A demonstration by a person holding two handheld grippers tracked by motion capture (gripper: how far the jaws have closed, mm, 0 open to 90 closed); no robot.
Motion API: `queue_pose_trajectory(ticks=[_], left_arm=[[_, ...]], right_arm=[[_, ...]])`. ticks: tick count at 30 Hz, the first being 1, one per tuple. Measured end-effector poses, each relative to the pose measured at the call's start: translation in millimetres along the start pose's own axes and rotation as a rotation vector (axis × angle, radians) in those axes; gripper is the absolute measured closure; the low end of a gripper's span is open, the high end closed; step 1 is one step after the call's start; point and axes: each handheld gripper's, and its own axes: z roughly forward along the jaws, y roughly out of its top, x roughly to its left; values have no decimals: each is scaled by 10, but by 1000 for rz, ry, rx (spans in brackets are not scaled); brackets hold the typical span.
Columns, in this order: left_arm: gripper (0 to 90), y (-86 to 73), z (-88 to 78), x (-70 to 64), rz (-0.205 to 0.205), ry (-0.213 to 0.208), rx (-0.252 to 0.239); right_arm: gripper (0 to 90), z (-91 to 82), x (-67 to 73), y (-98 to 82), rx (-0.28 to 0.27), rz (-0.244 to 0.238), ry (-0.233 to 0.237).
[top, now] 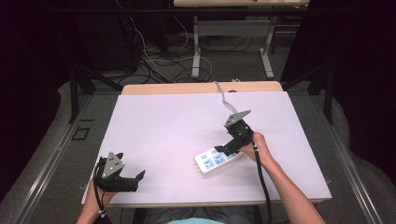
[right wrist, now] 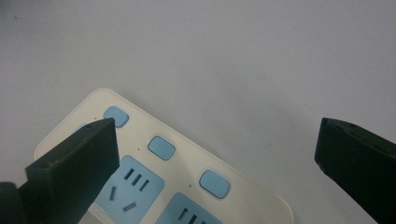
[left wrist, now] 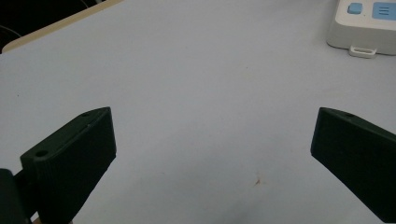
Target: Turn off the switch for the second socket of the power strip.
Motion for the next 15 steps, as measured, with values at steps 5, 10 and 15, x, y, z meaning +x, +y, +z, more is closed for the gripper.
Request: queue_pose_trajectory(ticks=[5,10,15], left_arm=[[1,-1,3,2,-3,0,0],[1,-1,0,1,-3,0,-1],[1,1,0,4,3,0,-1]], right_arm=[[85,40,18,32,-1,-4,15],[292,53,54,47,-1,-9,20],[541,52,70,43,-27,-2,3]])
